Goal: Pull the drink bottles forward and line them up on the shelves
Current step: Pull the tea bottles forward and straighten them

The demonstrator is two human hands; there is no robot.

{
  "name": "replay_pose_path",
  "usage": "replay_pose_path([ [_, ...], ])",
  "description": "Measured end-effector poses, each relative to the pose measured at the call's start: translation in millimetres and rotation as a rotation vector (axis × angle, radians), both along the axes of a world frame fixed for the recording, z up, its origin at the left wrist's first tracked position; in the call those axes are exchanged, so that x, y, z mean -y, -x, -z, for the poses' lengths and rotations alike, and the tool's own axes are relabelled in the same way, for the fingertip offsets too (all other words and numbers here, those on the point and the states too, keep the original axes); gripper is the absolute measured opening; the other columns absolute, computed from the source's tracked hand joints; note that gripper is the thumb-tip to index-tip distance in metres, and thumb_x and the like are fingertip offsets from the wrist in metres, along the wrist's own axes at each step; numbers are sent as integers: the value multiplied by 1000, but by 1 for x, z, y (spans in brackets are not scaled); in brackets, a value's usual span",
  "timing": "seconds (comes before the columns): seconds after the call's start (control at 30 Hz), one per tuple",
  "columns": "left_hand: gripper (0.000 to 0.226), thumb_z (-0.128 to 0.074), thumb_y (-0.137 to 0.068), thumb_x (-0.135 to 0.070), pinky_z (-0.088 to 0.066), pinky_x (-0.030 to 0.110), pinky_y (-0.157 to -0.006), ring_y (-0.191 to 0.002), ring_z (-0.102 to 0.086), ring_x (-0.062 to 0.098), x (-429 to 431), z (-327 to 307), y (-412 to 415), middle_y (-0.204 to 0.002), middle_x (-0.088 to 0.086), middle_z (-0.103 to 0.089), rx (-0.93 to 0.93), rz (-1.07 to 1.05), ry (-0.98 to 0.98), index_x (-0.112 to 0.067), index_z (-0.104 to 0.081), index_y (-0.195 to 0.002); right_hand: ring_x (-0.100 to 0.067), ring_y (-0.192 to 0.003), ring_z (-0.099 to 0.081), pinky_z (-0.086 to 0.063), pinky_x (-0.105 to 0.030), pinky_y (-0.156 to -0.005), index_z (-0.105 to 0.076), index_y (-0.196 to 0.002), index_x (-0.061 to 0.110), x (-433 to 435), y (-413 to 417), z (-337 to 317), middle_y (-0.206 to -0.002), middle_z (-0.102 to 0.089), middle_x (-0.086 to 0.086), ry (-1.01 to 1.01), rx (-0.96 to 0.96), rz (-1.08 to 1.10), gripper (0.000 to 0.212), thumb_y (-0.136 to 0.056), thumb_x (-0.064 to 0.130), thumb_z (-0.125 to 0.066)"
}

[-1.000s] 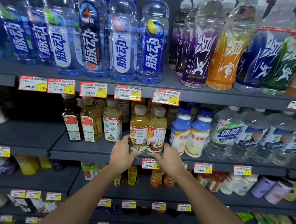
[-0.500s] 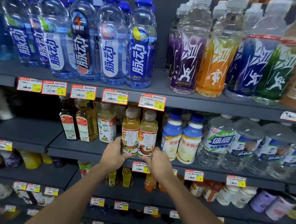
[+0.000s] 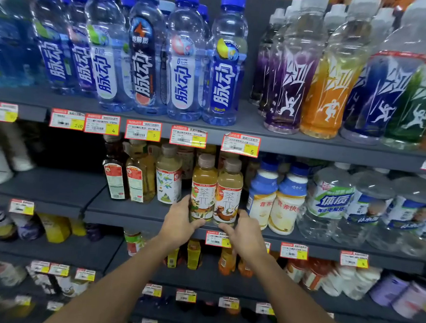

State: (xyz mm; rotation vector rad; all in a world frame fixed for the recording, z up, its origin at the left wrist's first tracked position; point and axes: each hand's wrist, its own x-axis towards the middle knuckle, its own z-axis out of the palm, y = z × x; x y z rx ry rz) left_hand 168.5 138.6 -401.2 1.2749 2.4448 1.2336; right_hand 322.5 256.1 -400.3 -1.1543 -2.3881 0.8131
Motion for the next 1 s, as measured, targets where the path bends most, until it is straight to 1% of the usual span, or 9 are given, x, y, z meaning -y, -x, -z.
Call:
replay_pose_path([
  [0.07, 70, -84, -78, -31, -42, 23, -96, -118, -53, 6, 11, 2, 5, -130, -6, -61, 7, 19, -48, -19, -50, -137, -18, -79, -71, -57, -32, -73, -47, -137, 14, 7, -3, 7, -89, -74, 0, 16, -102, 49, 64, -89, 47, -74],
  [0.13, 66, -81, -81, -36, -43, 26, -98, -117, -53, 7, 26, 5, 16, -126, -5, -60, 18, 17, -58, -20, -50, -137, -9, -67, -67, -55, -31, -64, -45, -140, 15, 20, -2, 17, -68, -69, 4, 7, -213, 173, 67, -89, 49, -72],
  [0.23, 51, -76, -85, -38, -44, 26, -93, -108, -55, 8, 54, 10, 41, -113, -10, -59, 11, 13, -80, -23, -56, -130, -12, -62, -64, -56, -41, -61, -50, -121, 23, 46, 8, 30, -59, -63, 5, -56, -362, 389, 45, -91, 54, -66],
  [0.3, 42, -74, -87, -36, -43, 22, -86, -100, -56, 6, 72, 11, 59, -105, -12, -59, 12, -18, -119, -23, -60, -125, -18, -63, -64, -54, -40, -60, -45, -99, 35, 66, 22, 32, -62, -61, 6, -116, -381, 428, 26, -93, 57, -57],
  [0.4, 34, -71, -90, -35, -40, 19, -77, -93, -55, 6, 95, 13, 83, -100, -11, -57, 0, -97, -162, -22, -61, -119, -21, -64, -63, -48, -35, -59, -44, -83, 34, 94, 50, 31, -59, -58, 10, -201, -351, 411, 27, -94, 57, -54],
  [0.5, 35, -69, -90, -38, -36, 16, -66, -83, -51, 0, 110, 14, 97, -98, -12, -55, 10, -145, -162, -24, -59, -120, -18, -62, -62, -48, -35, -57, -50, -88, 31, 115, 77, 32, -58, -57, 11, -249, -309, 350, 25, -96, 54, -54],
  [0.63, 48, -70, -90, -41, -41, 22, -73, -84, -52, 2, 116, 15, 110, -99, -10, -54, 98, -169, -158, -19, -56, -130, -17, -68, -64, -44, -31, -59, -50, -94, 31, 129, 103, 31, -62, -58, 14, -253, -228, 286, 24, -96, 55, -55],
  [0.77, 60, -68, -90, -45, -52, 36, -85, -105, -55, 18, 112, 14, 113, -100, -9, -51, 79, -215, -128, -14, -50, -137, -17, -77, -68, -52, -35, -67, -57, -102, 25, 130, 120, 26, -67, -59, 15, -271, -179, 255, 29, -96, 54, -57],
  [1.0, 62, -63, -89, -57, -47, 41, -92, -109, -55, 24, 95, 12, 108, -111, 4, -65, -73, -333, 8, -8, -55, -125, -19, -90, -68, -53, -34, -75, -56, -129, 20, 118, 142, 13, -79, -67, 9, -219, -99, 253, 54, -93, 60, -56],
])
